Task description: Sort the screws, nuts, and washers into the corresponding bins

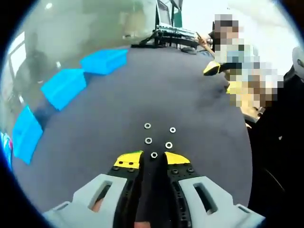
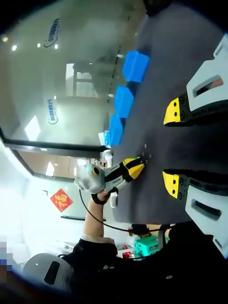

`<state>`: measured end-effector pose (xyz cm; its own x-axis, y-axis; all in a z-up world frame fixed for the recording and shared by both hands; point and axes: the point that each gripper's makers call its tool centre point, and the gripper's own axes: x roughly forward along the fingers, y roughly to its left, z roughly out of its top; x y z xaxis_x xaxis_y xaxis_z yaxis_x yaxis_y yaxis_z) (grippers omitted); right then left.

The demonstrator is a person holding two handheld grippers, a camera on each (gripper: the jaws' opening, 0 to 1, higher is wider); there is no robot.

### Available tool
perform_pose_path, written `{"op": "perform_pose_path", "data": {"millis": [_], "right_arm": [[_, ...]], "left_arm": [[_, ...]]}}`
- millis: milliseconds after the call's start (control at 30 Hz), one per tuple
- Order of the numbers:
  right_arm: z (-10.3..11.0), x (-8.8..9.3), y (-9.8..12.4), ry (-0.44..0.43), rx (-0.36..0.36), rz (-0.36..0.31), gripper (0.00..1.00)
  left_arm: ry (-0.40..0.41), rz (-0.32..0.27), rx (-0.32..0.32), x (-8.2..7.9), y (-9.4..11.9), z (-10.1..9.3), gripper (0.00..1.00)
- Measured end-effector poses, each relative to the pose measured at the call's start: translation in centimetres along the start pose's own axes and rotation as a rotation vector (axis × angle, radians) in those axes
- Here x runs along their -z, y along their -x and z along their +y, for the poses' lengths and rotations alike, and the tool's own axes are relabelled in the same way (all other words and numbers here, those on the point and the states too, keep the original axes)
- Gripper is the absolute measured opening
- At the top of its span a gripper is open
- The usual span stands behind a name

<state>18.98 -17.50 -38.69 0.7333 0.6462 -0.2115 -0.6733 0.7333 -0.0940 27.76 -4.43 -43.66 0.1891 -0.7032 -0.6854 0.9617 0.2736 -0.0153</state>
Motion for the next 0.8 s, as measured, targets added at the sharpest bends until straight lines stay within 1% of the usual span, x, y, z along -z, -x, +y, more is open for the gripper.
{"op": "perform_pose_path", "data": {"millis": [233,367,600,667,733,800], "right_arm": [[-0.03,0.0,0.0,0.001,0.001,0.0,0.32],[-0.01,-0.01,-0.06,0.001,0.0,-0.001,0.32],[0.12,-0.01,-0.15,0.002,-0.002,-0.001,0.32],[0.14,-0.05,-0.17,0.003,-0.003,-0.001,0.32],[0.16,-0.08,-0.2,0.003,-0.003,-0.002,0.32],[0.22,-0.07,-0.27,0.001,-0.006,-0.003,0.32]], "left_arm": [[0.005,0.003,-0.002,0.03,-0.04,0.09,0.11],[0.004,0.008,-0.002,0.12,-0.03,0.08,0.06],[0.003,0.004,-0.012,0.12,-0.01,0.08,0.06],[0.011,-0.01,-0.017,0.12,0.03,0.1,0.06],[0.018,-0.036,-0.032,0.04,0.13,0.16,0.06],[0.009,-0.089,-0.073,-0.43,0.36,0.55,0.06]]}}
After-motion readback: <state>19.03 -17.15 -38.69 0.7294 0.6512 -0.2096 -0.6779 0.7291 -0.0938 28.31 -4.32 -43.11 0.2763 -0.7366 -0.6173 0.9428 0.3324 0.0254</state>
